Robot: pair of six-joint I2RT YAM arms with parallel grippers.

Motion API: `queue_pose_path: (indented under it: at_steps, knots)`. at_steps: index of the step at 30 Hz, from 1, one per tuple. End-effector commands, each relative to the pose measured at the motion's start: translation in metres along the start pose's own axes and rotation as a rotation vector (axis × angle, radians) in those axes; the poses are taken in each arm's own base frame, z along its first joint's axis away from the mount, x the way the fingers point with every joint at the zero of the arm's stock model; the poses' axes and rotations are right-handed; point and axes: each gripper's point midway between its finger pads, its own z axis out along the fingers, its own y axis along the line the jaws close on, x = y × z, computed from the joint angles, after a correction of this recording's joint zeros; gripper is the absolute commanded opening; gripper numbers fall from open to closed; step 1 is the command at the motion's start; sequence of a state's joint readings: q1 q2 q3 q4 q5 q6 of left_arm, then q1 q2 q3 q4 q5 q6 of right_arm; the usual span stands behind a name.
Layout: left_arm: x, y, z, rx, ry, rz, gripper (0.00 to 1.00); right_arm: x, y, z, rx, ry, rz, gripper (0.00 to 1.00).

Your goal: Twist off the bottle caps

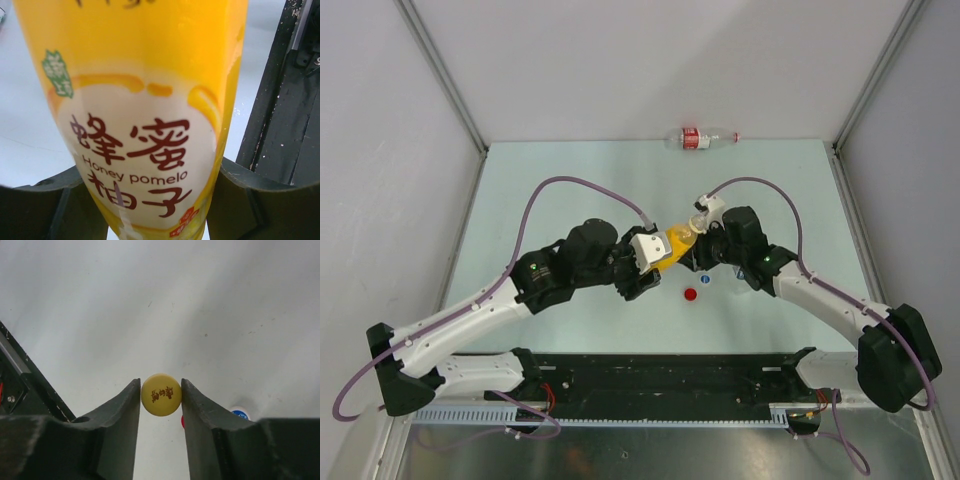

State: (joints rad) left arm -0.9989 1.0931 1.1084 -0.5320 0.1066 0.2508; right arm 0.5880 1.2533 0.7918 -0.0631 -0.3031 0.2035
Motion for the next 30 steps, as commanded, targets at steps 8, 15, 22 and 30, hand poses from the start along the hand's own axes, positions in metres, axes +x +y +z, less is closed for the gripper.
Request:
queue_pose_path:
  at_steps: [8,15,22,30]
  knots:
    - [-0.018,0.001,-0.003,0.0,-0.073,-0.008,0.0,-0.011,0.008,-0.003,-0.028,-0.034,-0.022,0.63]
    - [-0.018,0.003,-0.005,-0.012,-0.073,-0.005,0.0,-0.031,0.023,-0.024,-0.067,-0.107,-0.038,0.89]
    - [-0.023,0.0,-0.008,0.004,-0.093,-0.002,0.0,-0.067,0.066,-0.089,-0.26,-0.265,-0.107,0.99]
    - [-0.028,-0.011,-0.013,0.068,-0.125,0.019,0.0,-0.093,0.124,-0.167,-0.527,-0.453,-0.288,0.99]
